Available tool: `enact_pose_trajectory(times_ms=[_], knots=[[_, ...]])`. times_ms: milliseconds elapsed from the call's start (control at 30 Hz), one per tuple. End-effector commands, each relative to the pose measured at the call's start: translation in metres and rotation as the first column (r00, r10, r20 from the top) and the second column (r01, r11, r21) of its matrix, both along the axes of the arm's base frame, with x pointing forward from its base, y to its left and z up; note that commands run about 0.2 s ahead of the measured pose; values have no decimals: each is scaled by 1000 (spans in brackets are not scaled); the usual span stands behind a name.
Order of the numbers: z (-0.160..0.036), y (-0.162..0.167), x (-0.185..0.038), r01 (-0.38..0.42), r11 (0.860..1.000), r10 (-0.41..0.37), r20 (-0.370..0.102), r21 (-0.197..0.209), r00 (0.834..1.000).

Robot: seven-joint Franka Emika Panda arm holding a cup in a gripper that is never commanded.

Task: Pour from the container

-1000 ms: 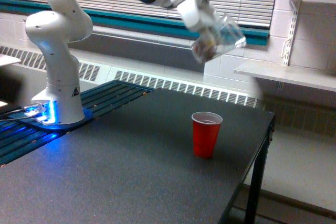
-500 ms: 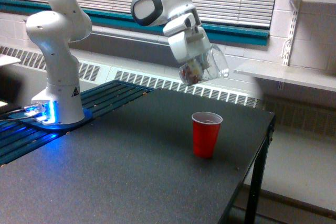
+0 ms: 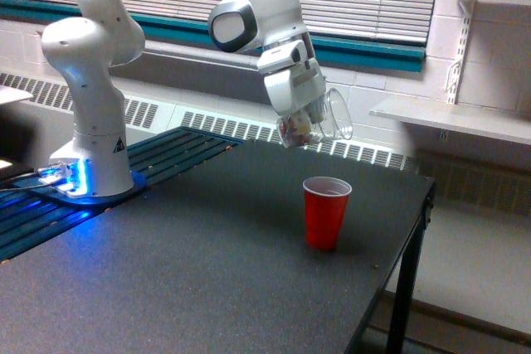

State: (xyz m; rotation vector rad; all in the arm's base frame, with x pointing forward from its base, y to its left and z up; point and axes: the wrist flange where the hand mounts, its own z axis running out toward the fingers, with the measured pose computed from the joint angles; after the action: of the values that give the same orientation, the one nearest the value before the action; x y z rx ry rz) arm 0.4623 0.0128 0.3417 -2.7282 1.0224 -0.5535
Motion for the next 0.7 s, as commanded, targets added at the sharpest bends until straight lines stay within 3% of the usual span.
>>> enact_pose_trajectory(times_ms=[33,700], knots=[[-14,7,-7,-39,999,39,-43,-10,998],[-46,13,-21,-52,999,54,-149,14,987]])
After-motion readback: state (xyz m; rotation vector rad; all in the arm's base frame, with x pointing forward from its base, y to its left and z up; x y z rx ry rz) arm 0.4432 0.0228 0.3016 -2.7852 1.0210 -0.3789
